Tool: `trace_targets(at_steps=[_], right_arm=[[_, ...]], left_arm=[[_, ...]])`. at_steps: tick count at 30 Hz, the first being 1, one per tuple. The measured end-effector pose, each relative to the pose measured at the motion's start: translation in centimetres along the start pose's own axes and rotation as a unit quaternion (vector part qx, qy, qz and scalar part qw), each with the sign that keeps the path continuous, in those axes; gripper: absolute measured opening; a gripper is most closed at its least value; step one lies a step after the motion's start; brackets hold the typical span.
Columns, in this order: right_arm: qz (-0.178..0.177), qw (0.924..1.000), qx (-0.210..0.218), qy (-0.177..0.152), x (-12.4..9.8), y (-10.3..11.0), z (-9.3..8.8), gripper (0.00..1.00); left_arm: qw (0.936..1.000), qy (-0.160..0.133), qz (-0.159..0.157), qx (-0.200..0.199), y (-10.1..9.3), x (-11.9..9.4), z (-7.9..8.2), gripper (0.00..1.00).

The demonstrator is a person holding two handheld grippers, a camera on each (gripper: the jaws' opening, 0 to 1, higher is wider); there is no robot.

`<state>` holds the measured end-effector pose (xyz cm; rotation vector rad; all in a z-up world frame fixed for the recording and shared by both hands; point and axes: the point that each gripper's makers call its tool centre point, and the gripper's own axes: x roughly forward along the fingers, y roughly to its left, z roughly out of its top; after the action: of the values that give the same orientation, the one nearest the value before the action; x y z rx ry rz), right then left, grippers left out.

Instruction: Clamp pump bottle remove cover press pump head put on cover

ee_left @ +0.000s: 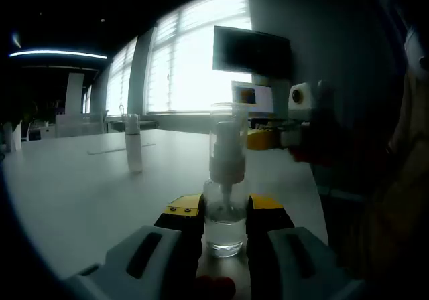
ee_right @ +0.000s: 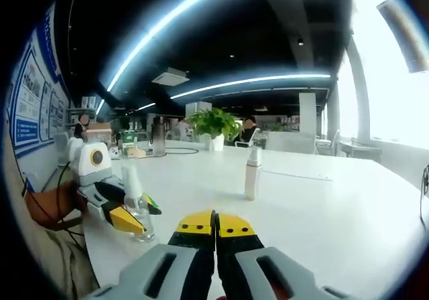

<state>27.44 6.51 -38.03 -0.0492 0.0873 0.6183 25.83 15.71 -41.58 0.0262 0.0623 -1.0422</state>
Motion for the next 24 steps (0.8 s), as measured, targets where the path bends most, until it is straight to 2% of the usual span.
trace_targets(at_steps=[12,24], right_arm=[[0.0,0.9999,0.016,0.005,0.0,-0.7,-1.8,0.0],[0.011,0.9999,0.0,0.0,0.2,-0.1,-2.7,0.0]], left_arm=[[1.0,0.0,0.0,0.0,-0.1,0.0,0.0,0.15],[1.0,0.0,0.0,0.0,-0.1,0.0,0.0,0.15]])
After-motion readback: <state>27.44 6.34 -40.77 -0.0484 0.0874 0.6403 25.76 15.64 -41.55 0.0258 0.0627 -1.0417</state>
